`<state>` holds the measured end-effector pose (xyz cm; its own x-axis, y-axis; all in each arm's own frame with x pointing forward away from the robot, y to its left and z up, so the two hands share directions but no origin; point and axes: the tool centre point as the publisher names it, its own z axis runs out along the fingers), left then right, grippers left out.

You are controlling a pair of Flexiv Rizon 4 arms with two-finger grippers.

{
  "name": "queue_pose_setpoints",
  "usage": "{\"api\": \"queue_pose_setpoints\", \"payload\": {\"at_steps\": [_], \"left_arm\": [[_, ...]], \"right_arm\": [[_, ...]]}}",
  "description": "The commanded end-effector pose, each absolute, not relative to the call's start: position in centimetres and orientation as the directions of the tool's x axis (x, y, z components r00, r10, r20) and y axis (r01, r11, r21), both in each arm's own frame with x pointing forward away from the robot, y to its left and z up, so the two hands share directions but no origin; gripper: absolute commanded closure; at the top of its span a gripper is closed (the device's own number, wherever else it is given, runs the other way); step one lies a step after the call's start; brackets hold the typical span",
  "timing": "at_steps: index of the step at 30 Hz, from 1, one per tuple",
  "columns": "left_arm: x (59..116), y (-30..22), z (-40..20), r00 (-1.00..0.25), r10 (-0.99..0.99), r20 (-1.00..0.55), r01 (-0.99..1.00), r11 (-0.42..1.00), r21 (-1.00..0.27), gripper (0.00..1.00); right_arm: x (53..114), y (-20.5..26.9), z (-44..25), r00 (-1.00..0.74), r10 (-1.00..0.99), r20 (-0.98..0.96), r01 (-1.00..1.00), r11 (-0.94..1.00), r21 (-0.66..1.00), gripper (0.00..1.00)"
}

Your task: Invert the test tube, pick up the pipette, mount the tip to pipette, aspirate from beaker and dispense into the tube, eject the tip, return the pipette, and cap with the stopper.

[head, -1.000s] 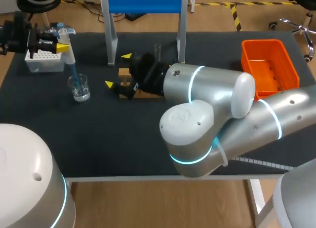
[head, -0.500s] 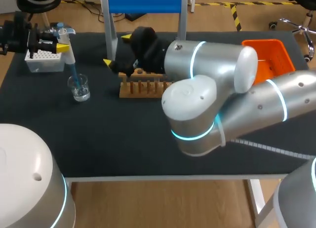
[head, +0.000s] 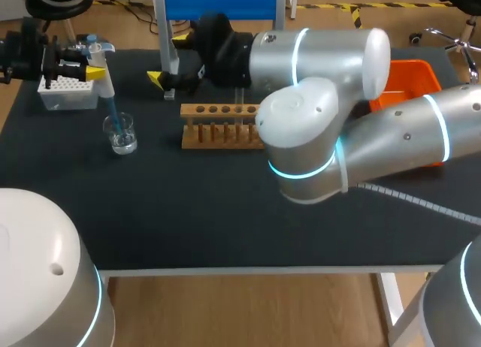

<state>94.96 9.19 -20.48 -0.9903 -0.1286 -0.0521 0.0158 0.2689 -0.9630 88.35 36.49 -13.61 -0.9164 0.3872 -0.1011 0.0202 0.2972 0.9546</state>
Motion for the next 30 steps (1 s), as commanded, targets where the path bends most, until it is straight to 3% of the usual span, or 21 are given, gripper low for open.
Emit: {"api": "queue_pose_setpoints", "payload": {"at_steps": [1,24,26,28,29,30], "left_arm": [[95.0,9.2,-20.5,-0.991,-0.127,-0.053,0.017,0.269,-0.963,1.00],[95.0,9.2,-20.5,-0.991,-0.127,-0.053,0.017,0.269,-0.963,1.00],[95.0,9.2,-20.5,-0.991,-0.127,-0.053,0.017,0.269,-0.963,1.00],[95.0,9.2,-20.5,-0.991,-0.127,-0.053,0.017,0.269,-0.963,1.00],[95.0,9.2,-20.5,-0.991,-0.127,-0.053,0.017,0.269,-0.963,1.00],[95.0,9.2,-20.5,-0.991,-0.127,-0.053,0.017,0.269,-0.963,1.00]], "right_arm": [[89.1,36.5,-12.3,-0.989,0.149,-0.003,0.041,0.293,0.955,0.00],[91.9,40.5,-9.6,-0.998,0.011,0.061,0.062,0.249,0.966,0.00],[92.0,40.8,-9.5,-0.998,-0.004,0.058,0.056,0.254,0.966,0.49],[92.3,41.2,-9.4,-0.998,-0.020,0.057,0.050,0.265,0.963,0.56],[92.4,41.3,-9.4,-0.998,-0.027,0.051,0.041,0.266,0.963,0.69],[92.5,41.5,-9.3,-0.998,-0.026,0.049,0.040,0.270,0.962,0.90]]}}
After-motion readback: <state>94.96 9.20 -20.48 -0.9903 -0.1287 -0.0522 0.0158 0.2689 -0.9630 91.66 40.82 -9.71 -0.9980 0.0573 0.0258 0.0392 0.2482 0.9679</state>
